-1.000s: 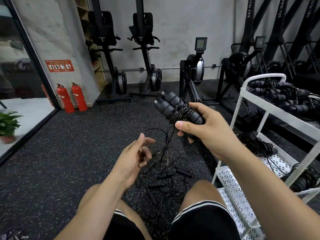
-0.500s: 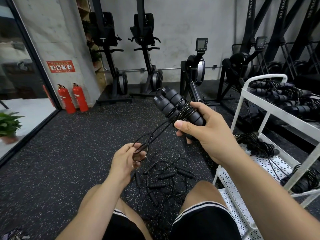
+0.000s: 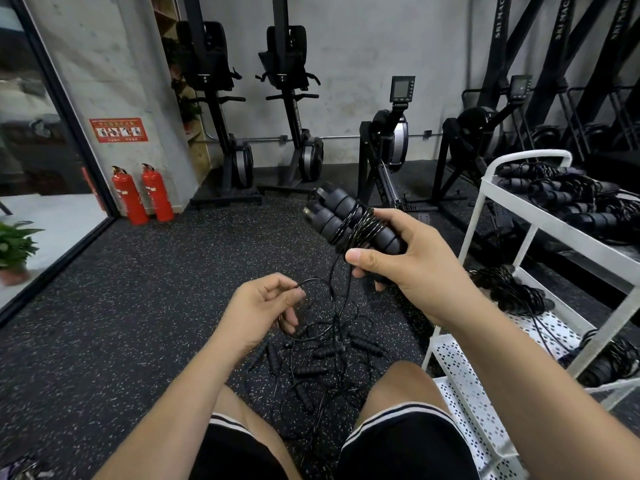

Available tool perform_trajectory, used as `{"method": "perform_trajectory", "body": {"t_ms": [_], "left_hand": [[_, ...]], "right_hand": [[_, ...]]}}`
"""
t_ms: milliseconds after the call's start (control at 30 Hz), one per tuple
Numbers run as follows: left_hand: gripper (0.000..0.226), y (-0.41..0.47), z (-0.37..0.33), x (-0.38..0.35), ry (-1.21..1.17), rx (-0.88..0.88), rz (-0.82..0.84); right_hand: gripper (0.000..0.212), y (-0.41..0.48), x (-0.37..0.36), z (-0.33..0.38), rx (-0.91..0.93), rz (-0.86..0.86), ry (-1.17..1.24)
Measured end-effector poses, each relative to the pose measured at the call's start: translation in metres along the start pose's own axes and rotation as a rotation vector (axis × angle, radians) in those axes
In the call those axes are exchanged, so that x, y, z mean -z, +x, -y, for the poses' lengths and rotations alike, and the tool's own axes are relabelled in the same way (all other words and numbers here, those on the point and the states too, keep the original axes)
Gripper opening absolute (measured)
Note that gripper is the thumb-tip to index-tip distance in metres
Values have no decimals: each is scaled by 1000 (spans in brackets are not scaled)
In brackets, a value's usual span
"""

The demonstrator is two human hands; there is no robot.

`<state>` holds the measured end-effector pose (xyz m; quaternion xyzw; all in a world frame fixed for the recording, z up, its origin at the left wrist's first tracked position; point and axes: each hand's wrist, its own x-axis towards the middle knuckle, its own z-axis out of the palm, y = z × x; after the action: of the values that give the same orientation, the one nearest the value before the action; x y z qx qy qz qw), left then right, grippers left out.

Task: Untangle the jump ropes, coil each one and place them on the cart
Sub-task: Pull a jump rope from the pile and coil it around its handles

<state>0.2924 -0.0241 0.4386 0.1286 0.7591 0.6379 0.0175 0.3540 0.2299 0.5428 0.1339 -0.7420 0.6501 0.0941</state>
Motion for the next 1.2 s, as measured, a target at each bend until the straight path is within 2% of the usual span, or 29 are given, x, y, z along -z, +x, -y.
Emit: {"method": "perform_trajectory", "body": {"t_ms": [67, 200, 267, 400, 500, 567, 633, 700, 767, 867, 967, 1100, 1200], "left_hand": [[12, 4, 4, 2, 119, -3, -20], [26, 8, 21, 10, 230, 50, -84], [33, 9, 34, 15, 249, 144, -92], [34, 14, 64, 23, 64, 453, -177], [32, 15, 70, 17, 28, 620, -135], [26, 14, 67, 12, -38, 605, -52], [37, 12, 61, 8, -101, 513, 67], [44, 8, 55, 8, -62, 381, 174], [38, 4, 51, 8, -20, 280, 307], [26, -1, 45, 9, 12, 228, 444], [19, -3, 44, 9, -3, 231, 411], [30, 1, 49, 12, -43, 222, 385], [16, 4, 51, 14, -140, 265, 367]], "right_hand": [[49, 0, 0, 1, 12, -12, 16], [49, 0, 3, 8, 21, -46, 47], [49, -1, 6, 12, 38, -61, 48], [48, -4, 8, 17, 61, -44, 39], [51, -7, 0, 13, 70, -8, -8], [52, -6, -4, 11, 71, -13, 4], [51, -5, -6, 11, 66, -8, 12], [52, -3, -7, 12, 59, 12, 4], [52, -2, -7, 12, 54, 12, 2], [52, 0, -4, 15, 53, -9, 7], [52, 2, -1, 18, 55, -19, -19], [49, 2, 1, 20, 42, -33, -40], [48, 2, 2, 22, 58, -49, -27]]}}
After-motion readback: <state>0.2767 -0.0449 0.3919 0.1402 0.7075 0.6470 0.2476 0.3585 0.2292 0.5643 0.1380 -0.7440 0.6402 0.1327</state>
